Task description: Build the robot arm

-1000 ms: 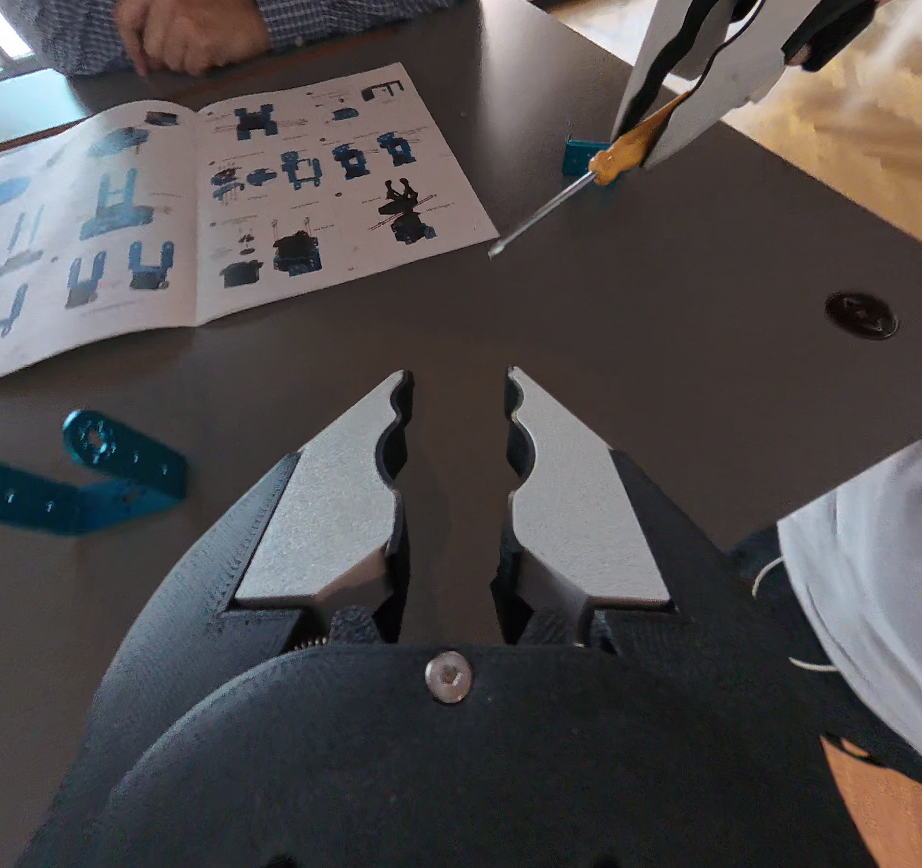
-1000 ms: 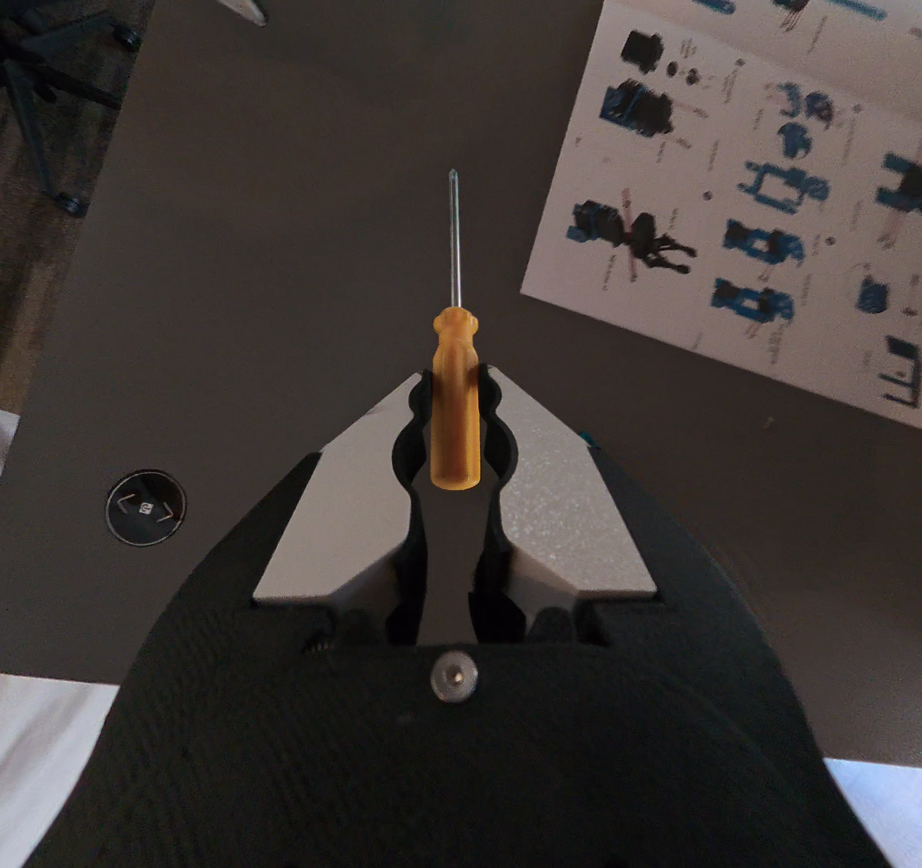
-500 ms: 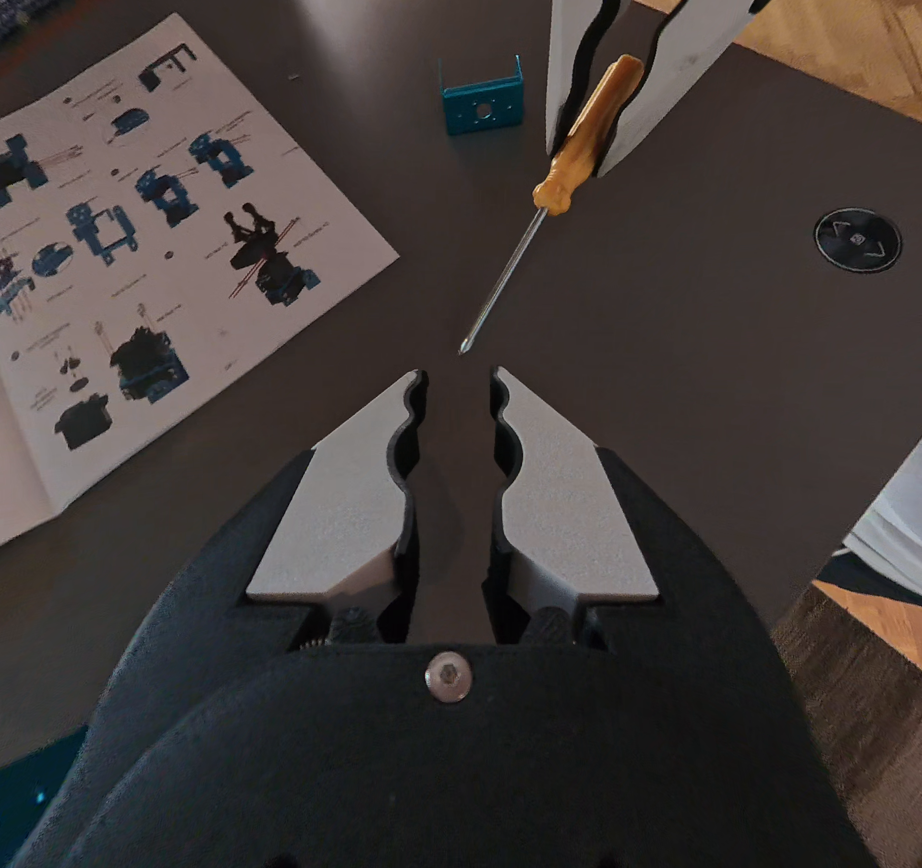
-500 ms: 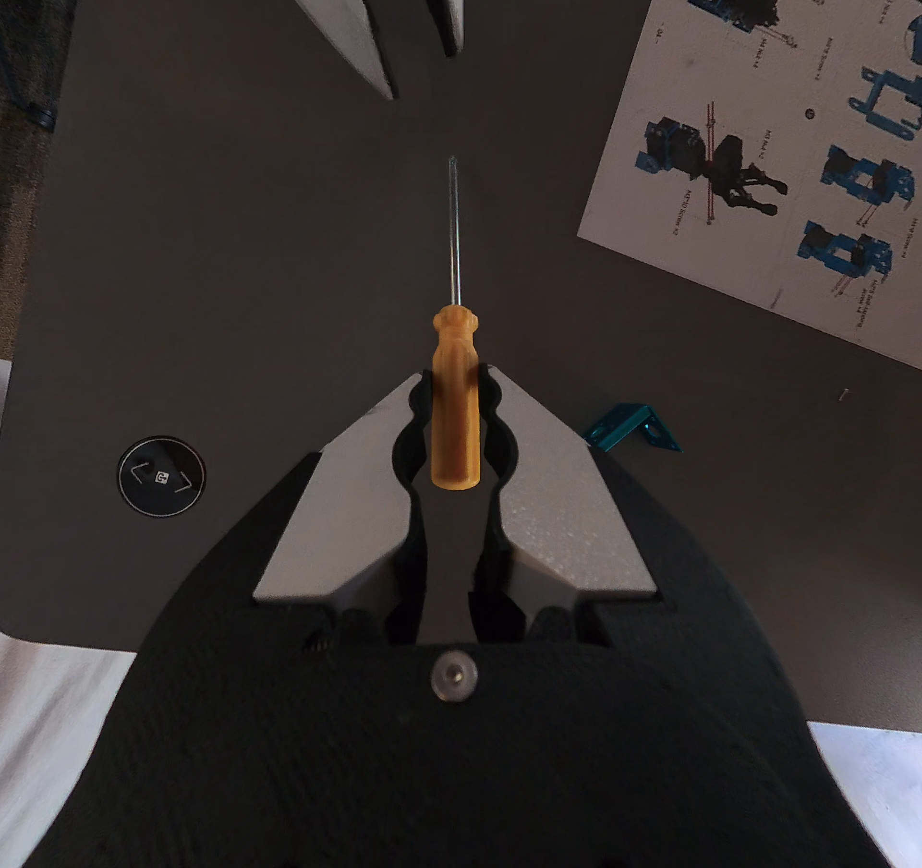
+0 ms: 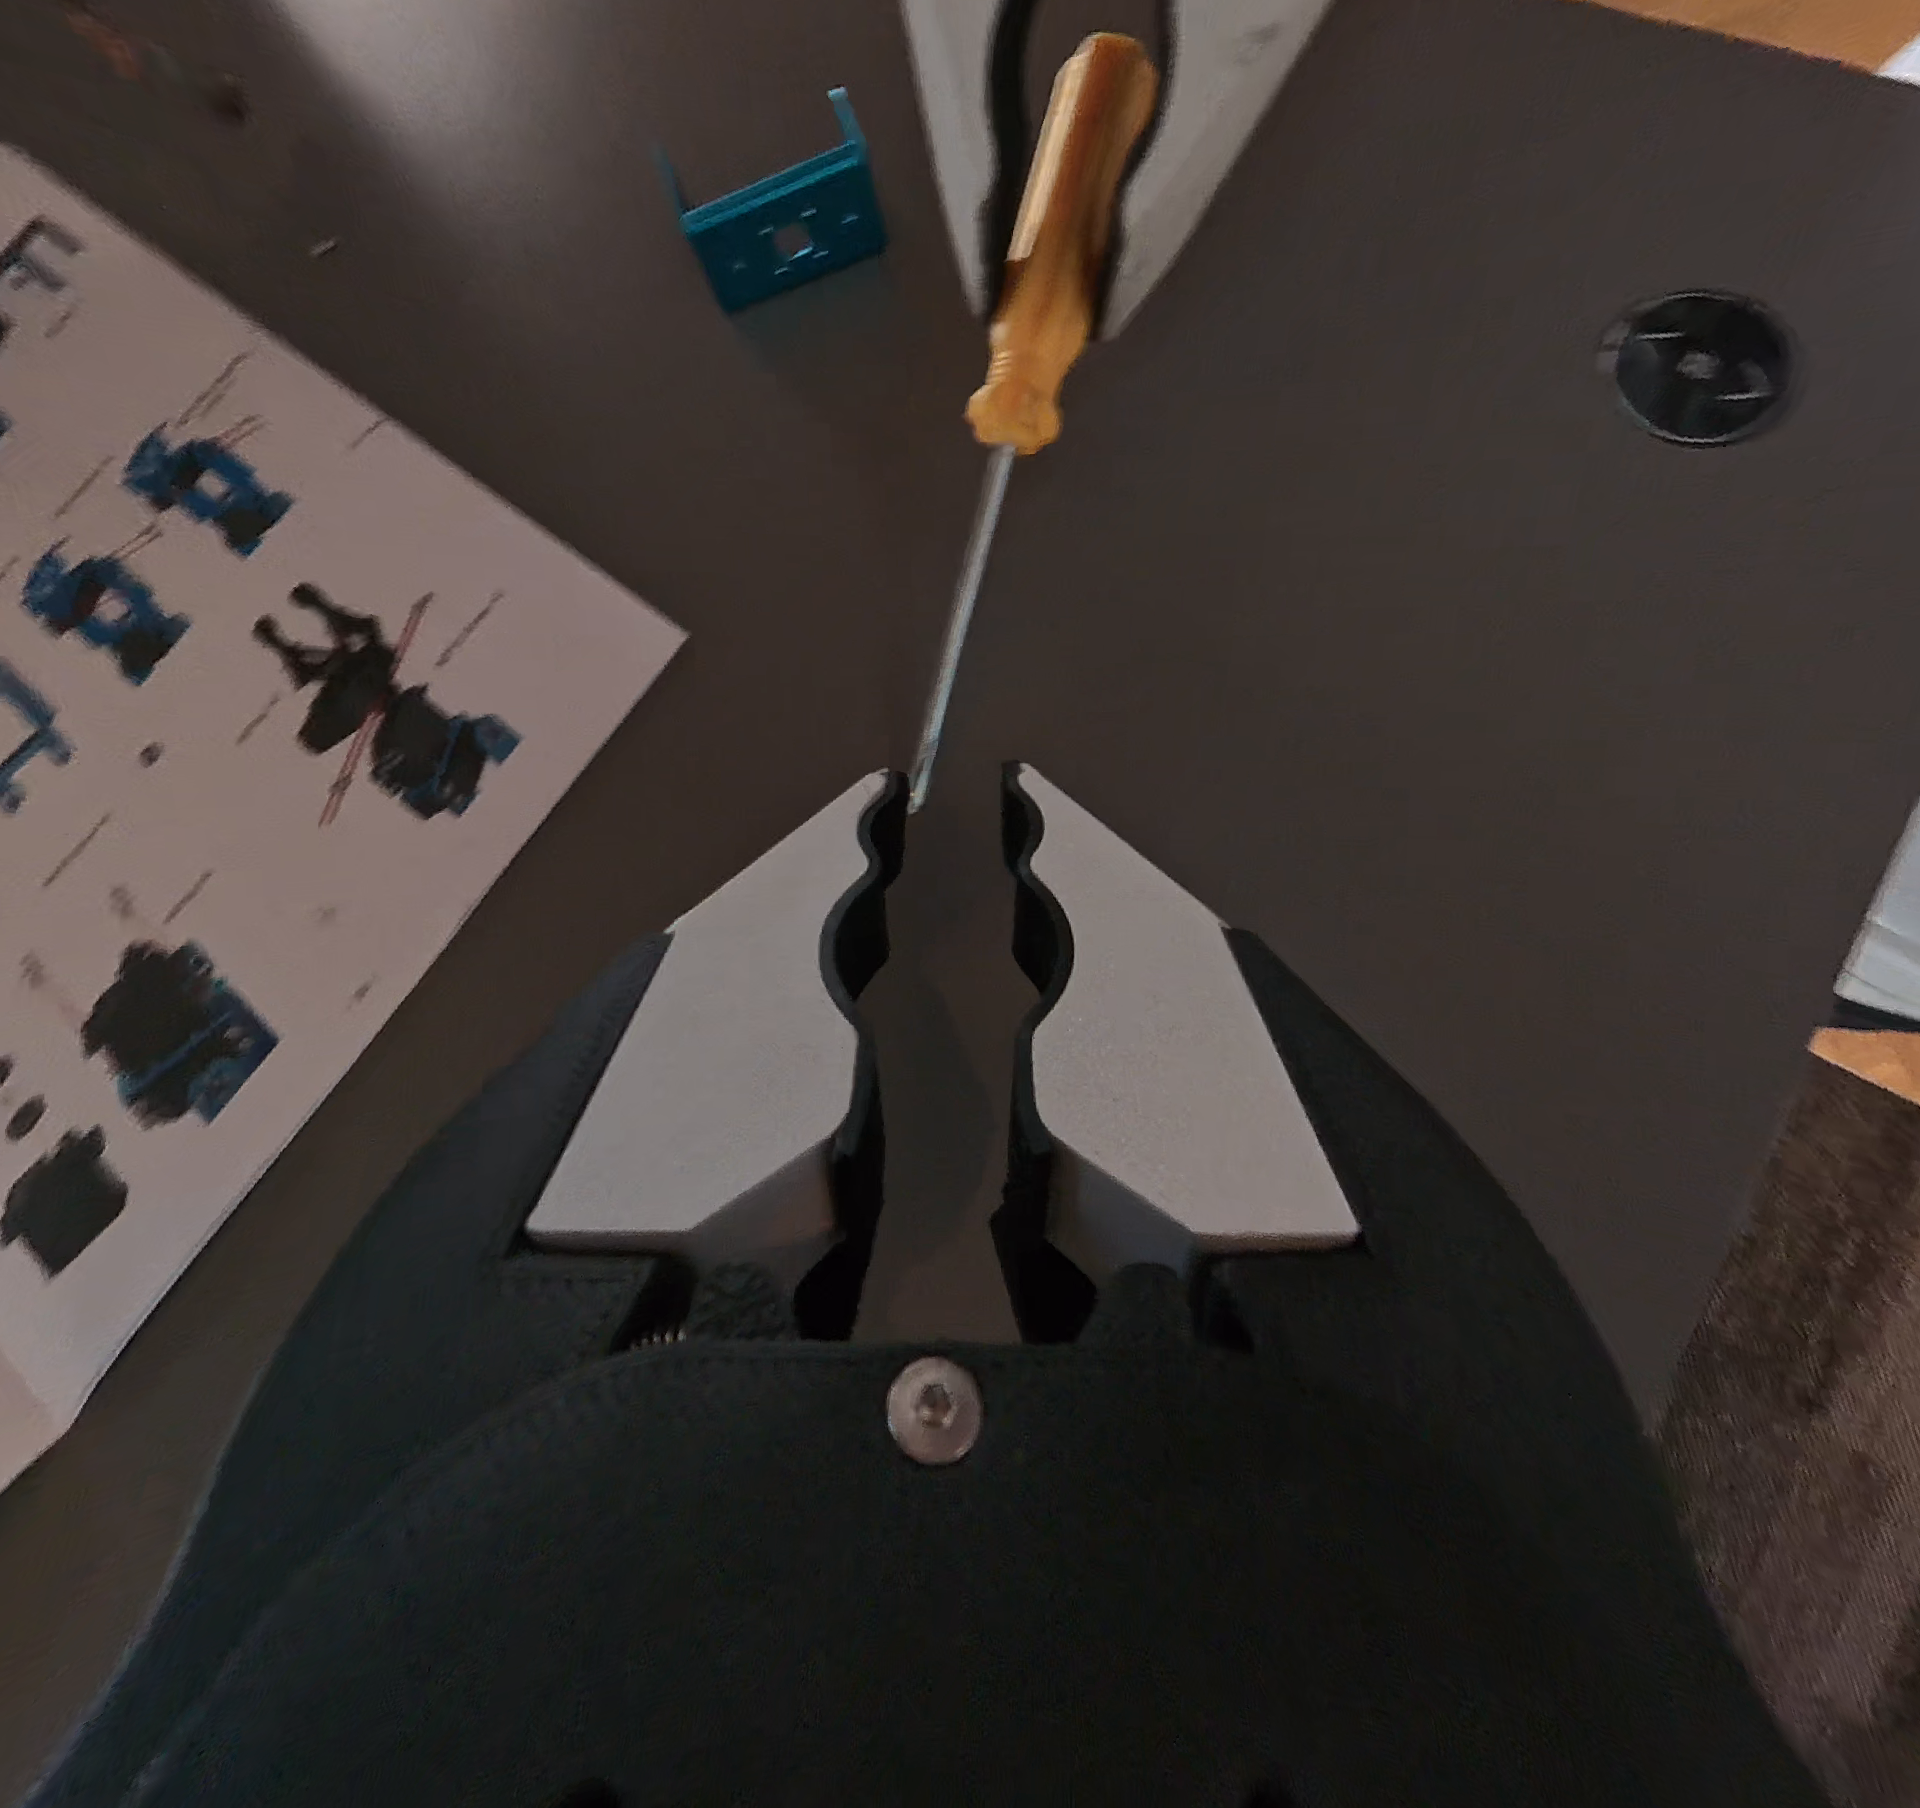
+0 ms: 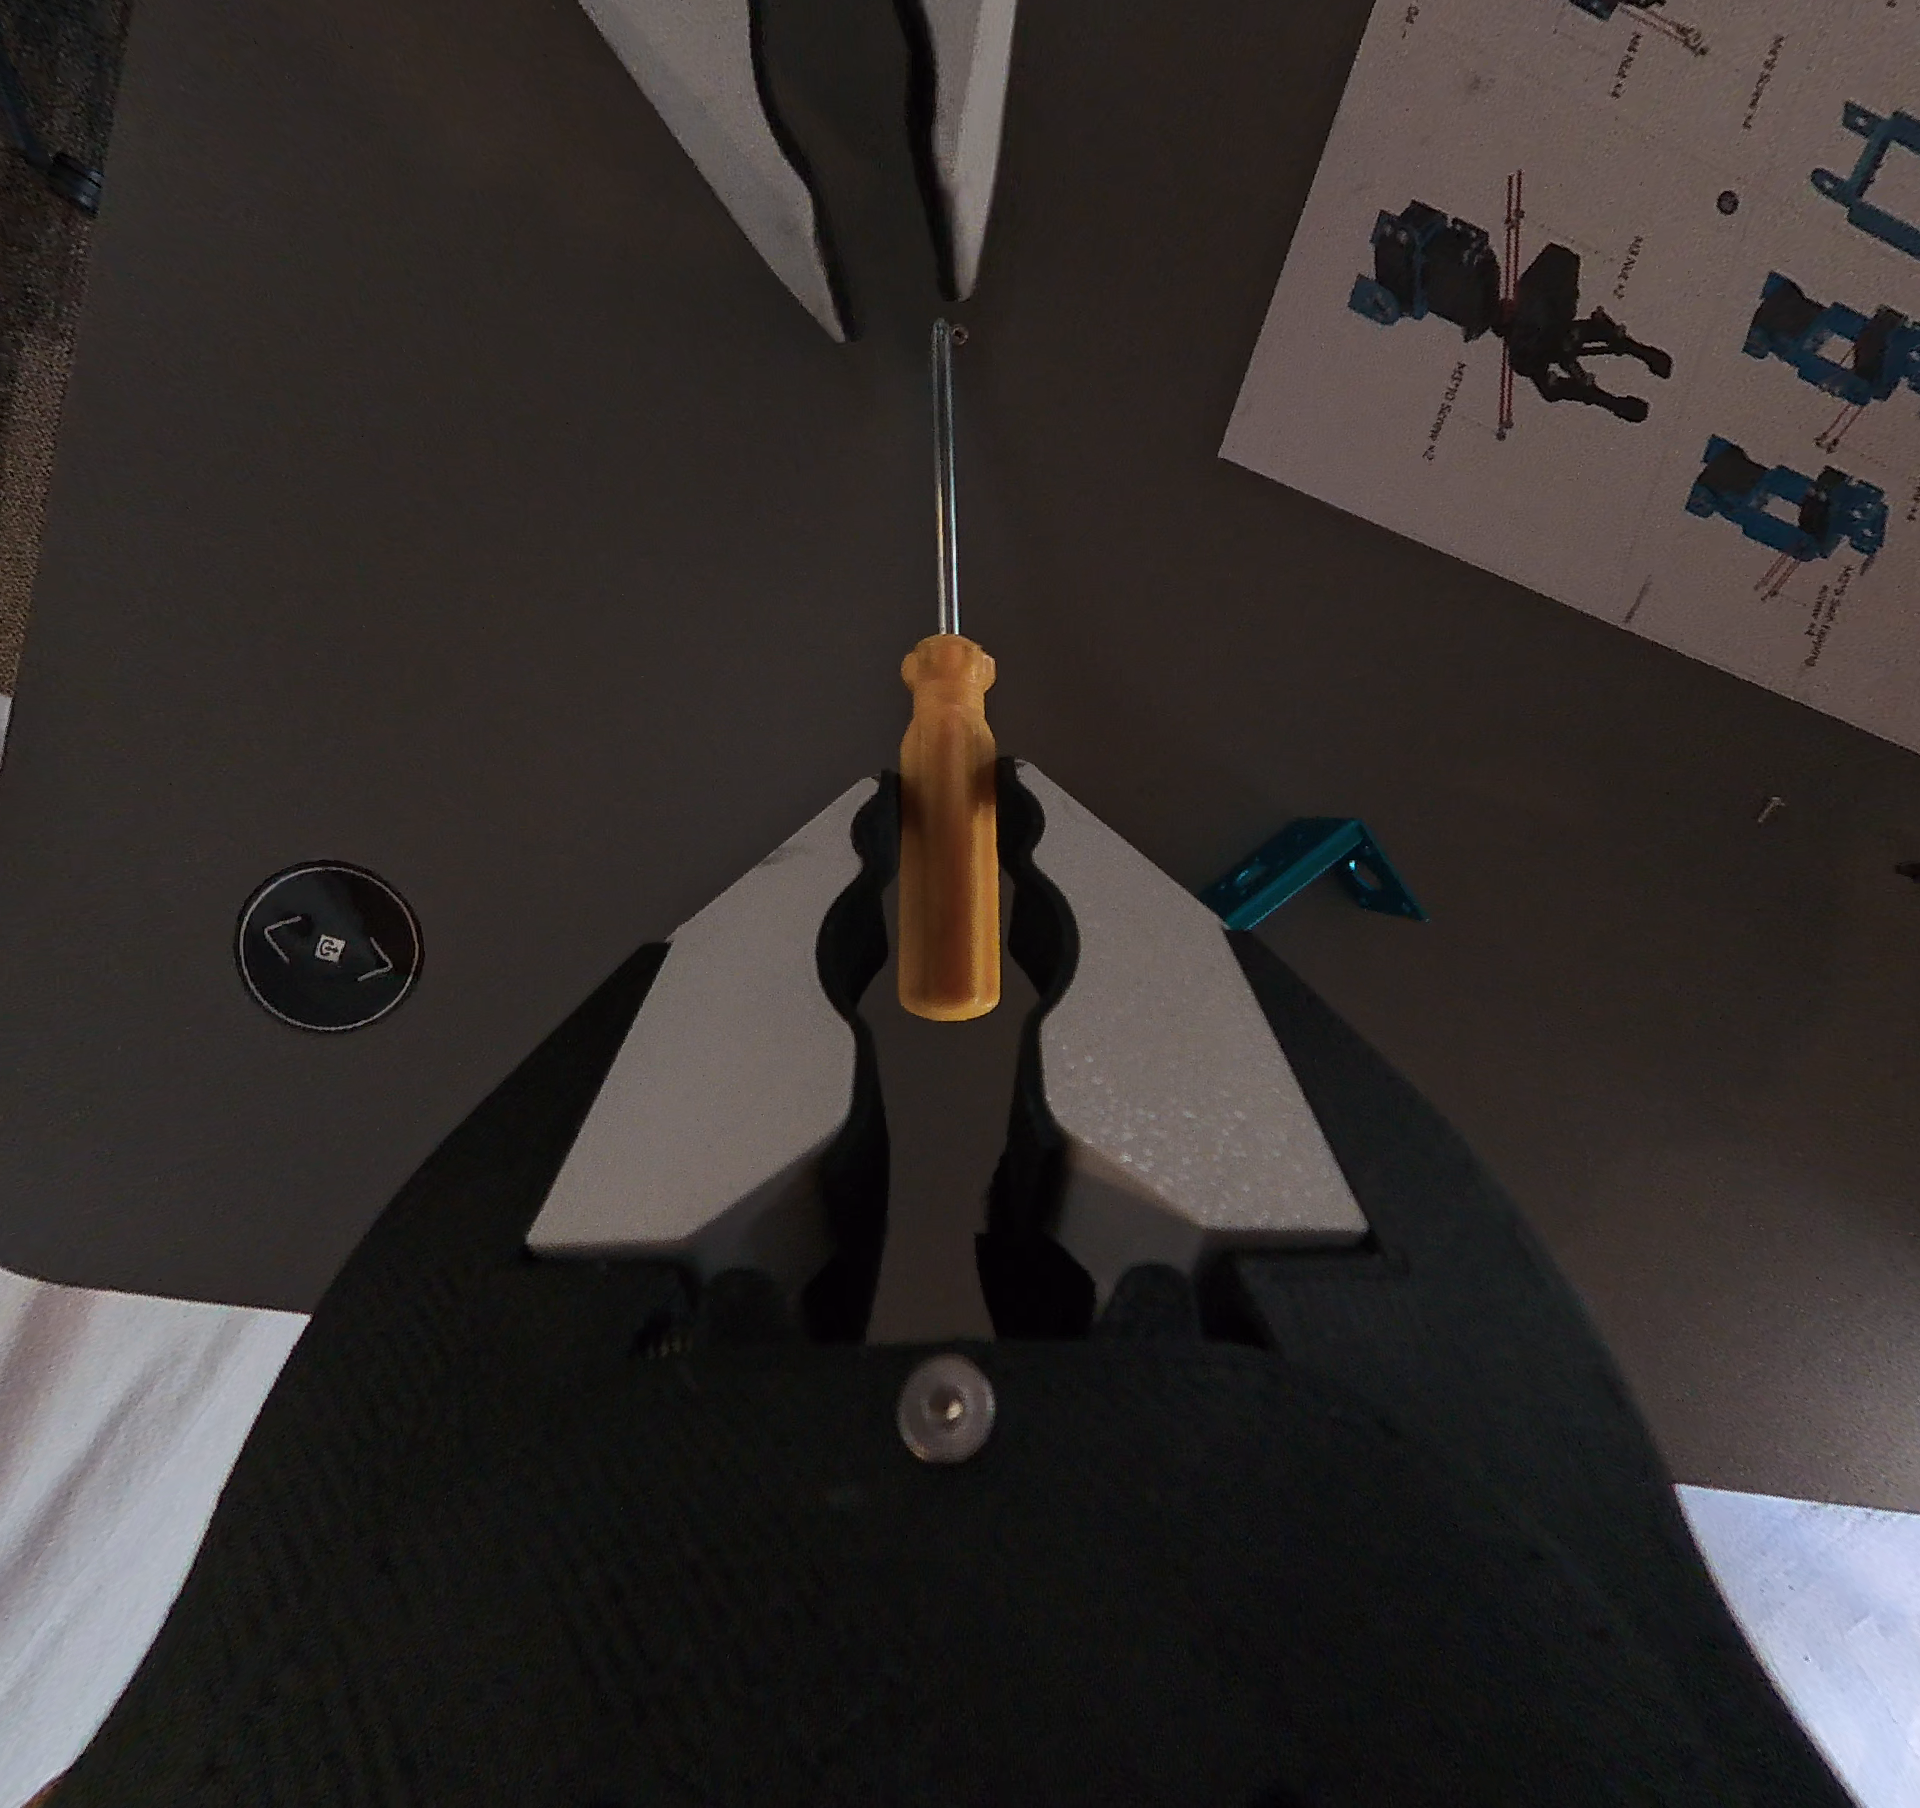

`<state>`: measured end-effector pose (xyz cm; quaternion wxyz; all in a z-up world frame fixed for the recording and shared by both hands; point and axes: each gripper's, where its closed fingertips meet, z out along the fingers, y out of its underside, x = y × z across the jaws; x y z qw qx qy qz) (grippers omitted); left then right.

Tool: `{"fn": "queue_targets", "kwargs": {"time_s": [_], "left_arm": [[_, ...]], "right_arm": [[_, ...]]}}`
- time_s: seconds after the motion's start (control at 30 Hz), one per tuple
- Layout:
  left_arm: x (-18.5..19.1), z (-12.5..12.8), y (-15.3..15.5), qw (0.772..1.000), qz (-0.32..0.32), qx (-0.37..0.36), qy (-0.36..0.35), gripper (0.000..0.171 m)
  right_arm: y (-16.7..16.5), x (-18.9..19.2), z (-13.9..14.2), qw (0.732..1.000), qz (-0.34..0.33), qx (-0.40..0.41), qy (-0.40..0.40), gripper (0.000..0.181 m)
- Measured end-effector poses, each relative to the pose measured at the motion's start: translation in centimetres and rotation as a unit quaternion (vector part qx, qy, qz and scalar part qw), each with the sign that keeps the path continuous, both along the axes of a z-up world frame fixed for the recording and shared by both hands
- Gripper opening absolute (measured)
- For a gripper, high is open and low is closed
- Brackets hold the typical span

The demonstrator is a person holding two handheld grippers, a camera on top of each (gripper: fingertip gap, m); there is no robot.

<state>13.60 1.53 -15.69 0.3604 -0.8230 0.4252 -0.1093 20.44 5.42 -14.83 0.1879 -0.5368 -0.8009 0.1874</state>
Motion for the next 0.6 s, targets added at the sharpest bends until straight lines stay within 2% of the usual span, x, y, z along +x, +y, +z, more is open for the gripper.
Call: {"fn": "queue_targets", "kwargs": {"time_s": [0.17, 0.6], "left_arm": [[0.09, -0.23, 0.4, 1.0, 0.001, -0.006, -0.007, 0.023], [0.0, -0.97, 0.43, 1.0, -0.003, -0.019, -0.003, 0.024]], "right_arm": [[0.06, 0.09, -0.11, 1.0, 0.0, -0.003, 0.001, 0.017], [0.32, 0.27, -0.31, 1.0, 0.001, -0.005, -0.004, 0.018]]}}
